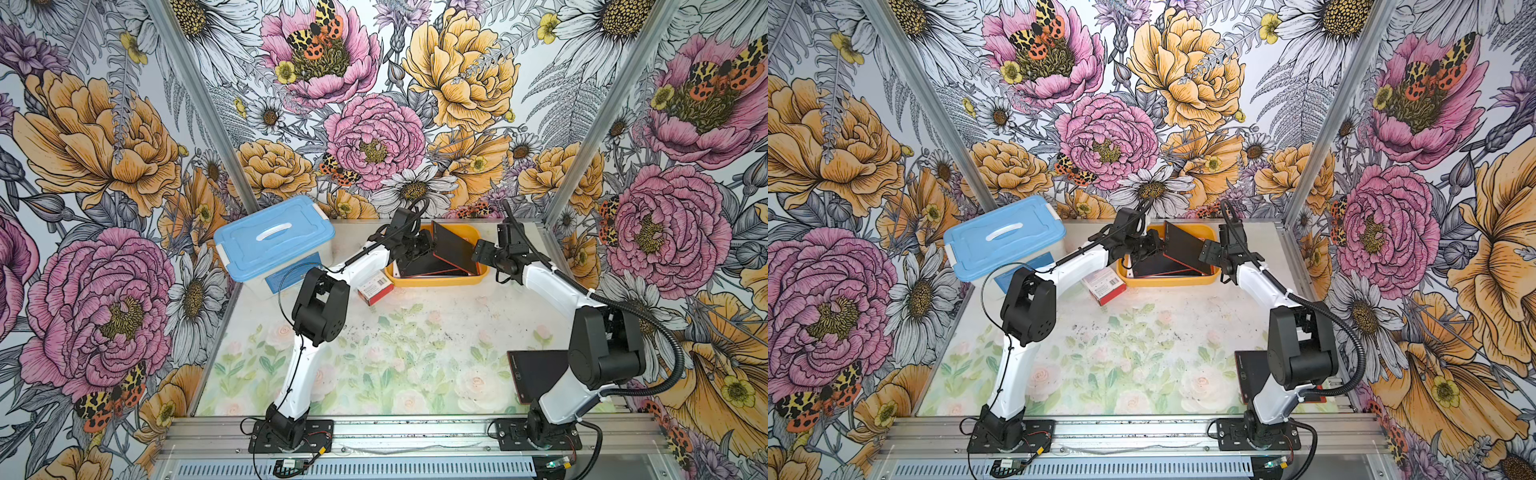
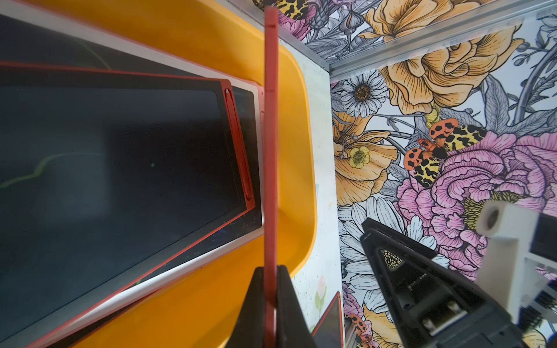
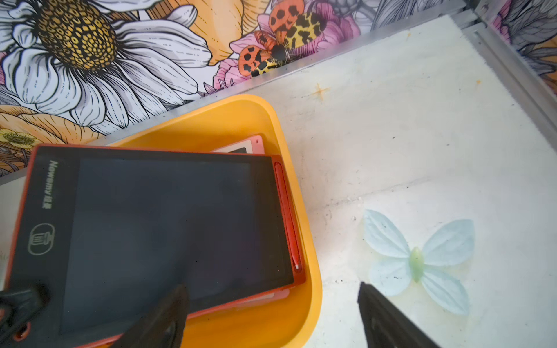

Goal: Take out the writing tablet from the storage box
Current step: Pick up the writing tablet from the storage box, then place the writing tablet at the center of the board.

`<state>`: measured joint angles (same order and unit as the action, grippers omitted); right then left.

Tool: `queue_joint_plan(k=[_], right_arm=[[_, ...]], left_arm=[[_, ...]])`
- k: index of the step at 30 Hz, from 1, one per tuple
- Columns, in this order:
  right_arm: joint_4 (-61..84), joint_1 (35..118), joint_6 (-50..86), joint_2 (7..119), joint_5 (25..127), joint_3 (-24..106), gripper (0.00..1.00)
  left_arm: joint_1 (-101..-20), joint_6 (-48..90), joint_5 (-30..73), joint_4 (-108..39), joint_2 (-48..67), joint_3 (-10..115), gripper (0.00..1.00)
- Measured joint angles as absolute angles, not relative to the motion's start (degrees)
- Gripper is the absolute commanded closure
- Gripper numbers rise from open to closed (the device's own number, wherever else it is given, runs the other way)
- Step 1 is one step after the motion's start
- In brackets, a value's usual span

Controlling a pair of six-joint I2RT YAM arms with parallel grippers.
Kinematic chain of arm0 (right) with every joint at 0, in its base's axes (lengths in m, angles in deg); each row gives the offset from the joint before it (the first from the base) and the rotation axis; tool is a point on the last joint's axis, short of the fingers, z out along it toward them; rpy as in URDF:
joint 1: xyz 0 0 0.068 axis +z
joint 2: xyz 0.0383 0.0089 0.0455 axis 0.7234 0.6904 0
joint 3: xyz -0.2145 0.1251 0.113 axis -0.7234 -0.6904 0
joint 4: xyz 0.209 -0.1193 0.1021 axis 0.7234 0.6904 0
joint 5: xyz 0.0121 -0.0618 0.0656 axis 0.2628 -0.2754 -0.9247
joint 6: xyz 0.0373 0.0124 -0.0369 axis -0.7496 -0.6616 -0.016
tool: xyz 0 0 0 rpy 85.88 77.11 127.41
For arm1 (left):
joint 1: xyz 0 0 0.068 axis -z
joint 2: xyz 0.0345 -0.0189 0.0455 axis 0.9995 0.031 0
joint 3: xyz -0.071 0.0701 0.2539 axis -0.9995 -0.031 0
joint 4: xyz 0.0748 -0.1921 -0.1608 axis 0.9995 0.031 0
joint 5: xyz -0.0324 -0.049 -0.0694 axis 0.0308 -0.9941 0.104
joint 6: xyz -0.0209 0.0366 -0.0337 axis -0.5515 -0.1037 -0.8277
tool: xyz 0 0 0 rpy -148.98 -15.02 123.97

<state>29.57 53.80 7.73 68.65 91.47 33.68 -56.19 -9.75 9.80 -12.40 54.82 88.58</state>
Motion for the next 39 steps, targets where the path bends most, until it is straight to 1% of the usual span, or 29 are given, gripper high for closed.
queue_joint_plan(k=[6, 16, 19, 23, 26, 31, 39], right_arm=[[29.5, 53.0, 8.0, 64.6, 92.8, 32.9, 0.08], [29.5, 52.6, 8.4, 57.6, 93.6, 30.4, 0.07], [29.6, 52.6, 9.2, 55.6, 93.6, 29.5, 0.06], [29.7, 52.6, 10.2, 51.8, 93.4, 28.4, 0.04], [29.7, 52.4, 11.0, 47.7, 93.4, 27.0, 0.01], [29.7, 52.2, 12.5, 42.0, 93.4, 25.4, 0.0], [29.7, 51.3, 13.7, 35.8, 93.3, 22.9, 0.01]], left_arm=[[-57.0, -10.5, 9.6, -14.3, 52.0, 83.8, 1.0], [-58.0, -10.9, 11.3, -17.9, 39.0, 73.9, 1.0], [-57.3, -11.0, 12.4, -19.5, 36.2, 71.4, 1.0], [-54.2, -11.4, 13.8, -21.4, 33.9, 69.0, 1.0], [-50.7, -11.6, 14.5, -23.2, 33.6, 67.6, 1.0], [-45.1, -13.2, 14.8, -26.2, 34.7, 66.7, 1.0], [-38.9, -17.4, 15.5, -31.2, 44.9, 71.9, 1.0]])
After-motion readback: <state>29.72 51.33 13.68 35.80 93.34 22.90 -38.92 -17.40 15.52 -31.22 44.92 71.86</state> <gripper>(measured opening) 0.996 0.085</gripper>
